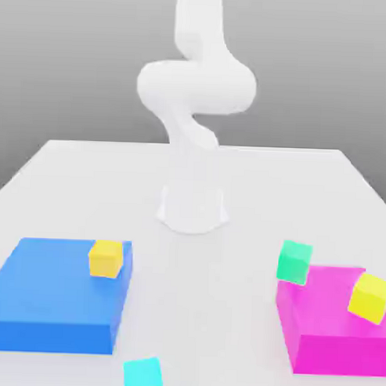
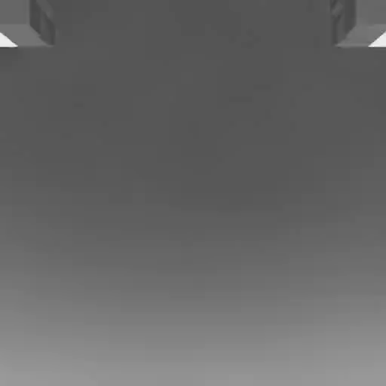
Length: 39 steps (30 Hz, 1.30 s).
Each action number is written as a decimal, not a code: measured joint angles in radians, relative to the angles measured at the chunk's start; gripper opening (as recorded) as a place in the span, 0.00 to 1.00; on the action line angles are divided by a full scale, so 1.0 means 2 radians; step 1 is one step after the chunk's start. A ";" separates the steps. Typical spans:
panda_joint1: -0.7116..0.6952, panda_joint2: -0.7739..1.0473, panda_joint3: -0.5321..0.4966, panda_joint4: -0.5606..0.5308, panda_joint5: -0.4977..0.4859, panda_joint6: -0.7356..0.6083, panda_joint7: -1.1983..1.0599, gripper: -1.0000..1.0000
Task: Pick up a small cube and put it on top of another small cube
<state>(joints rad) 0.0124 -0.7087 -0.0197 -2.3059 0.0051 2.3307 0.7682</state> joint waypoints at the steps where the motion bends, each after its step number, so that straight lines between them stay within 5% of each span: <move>1: 0.003 0.020 -0.004 -0.001 0.001 0.007 -0.007 0.50; 17: 0.021 0.311 -0.052 -0.020 0.037 0.105 -0.123 0.50; 31: -0.008 0.564 -0.041 -0.022 0.054 0.217 -0.196 0.50; 32: -0.011 0.582 -0.037 -0.018 0.057 0.231 -0.198 0.00; 39: -0.013 0.586 -0.036 -0.017 0.057 0.234 -0.198 0.00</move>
<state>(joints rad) -0.0131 0.4635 -0.0907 -2.3405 0.1193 2.7995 0.3717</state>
